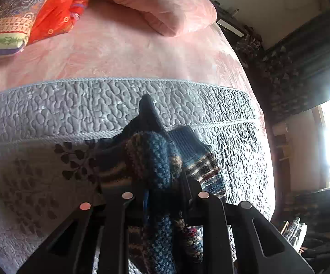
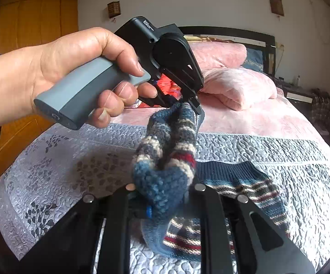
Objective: Fold small clothes
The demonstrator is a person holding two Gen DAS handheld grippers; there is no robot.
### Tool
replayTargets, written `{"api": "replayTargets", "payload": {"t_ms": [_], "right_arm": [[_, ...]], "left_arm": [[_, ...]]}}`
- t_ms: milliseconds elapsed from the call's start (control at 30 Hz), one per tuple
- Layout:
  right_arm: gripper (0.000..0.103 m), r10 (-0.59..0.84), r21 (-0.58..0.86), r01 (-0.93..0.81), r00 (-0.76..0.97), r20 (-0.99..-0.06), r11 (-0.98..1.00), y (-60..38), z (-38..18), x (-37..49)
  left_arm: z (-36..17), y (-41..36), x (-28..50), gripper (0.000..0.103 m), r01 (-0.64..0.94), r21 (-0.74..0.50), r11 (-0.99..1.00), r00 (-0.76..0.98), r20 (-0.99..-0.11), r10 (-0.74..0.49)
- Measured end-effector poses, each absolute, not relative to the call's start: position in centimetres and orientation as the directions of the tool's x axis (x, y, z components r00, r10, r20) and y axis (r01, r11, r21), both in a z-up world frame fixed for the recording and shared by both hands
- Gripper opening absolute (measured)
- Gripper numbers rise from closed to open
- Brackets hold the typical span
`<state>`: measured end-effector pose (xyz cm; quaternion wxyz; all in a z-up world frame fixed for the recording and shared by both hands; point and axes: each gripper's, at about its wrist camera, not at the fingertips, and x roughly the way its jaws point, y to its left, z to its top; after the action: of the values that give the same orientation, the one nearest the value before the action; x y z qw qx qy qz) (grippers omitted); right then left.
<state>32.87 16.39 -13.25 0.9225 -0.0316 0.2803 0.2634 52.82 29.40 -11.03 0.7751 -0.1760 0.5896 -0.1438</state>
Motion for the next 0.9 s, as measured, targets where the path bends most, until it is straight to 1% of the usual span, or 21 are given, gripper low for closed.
{"api": "replayTargets", "payload": {"t_ms": [500, 900], "right_arm": [[0.014, 0.429, 0.16, -0.412, 0.723, -0.542, 0.897, 10.0, -15.1, 34.1], [0.013, 0.396, 0.204, -0.342, 0.725, -0.564, 0.917, 5.7, -17.4, 35.0]], "left_arm": [[-12.8, 22.3, 54.4, 0.021, 0.057, -0.42, 0.906, 0.236, -0.876, -0.421], [-15.5, 17.0, 55.5, 0.021, 0.086, -0.41, 0.908, 0.208, -0.884, -0.419]]}}
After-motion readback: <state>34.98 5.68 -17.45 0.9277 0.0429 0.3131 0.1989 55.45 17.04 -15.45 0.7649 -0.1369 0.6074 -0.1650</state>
